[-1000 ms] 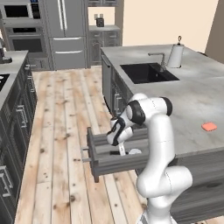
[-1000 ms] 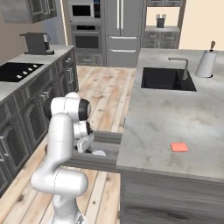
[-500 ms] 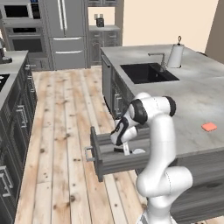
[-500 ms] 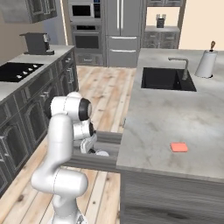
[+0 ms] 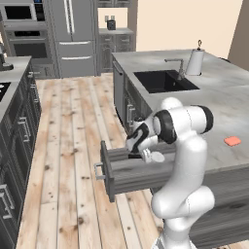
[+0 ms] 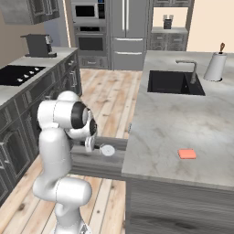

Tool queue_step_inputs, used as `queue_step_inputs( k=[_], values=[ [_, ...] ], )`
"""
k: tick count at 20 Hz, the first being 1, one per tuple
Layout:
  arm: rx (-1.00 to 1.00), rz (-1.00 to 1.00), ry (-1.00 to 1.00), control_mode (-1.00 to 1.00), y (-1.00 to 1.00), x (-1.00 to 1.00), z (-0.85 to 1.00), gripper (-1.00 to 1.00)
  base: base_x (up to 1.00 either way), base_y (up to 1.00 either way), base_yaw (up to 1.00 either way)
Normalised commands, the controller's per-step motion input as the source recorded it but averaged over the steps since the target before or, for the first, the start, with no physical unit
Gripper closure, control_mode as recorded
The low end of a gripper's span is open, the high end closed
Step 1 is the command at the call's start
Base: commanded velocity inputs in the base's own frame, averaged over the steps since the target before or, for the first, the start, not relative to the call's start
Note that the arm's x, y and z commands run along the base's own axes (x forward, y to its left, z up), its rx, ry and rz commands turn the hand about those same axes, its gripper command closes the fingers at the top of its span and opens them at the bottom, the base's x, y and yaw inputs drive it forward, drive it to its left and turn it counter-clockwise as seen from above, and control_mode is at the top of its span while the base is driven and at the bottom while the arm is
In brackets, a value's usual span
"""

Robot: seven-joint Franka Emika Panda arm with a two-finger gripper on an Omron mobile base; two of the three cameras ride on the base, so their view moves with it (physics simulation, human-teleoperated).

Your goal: Pick the pizza cutter from the drawer and place it on the counter.

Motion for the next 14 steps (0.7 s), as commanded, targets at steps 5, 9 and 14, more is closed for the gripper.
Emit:
queue_step_inputs(
  k=[5, 9, 14],
  values=[
    [0.39, 0.1, -0.23, -1.0, -0.03, -0.02, 1.0, 1.0, 0.0, 0.0, 0.0],
    [0.38, 0.01, -0.28, -1.0, 0.0, -0.07, 1.0, 1.0, 0.0, 0.0, 0.0],
    [0.11, 0.0, -0.4, -1.0, -0.07, 0.02, 1.0, 1.0, 0.0, 0.0, 0.0]
  ],
)
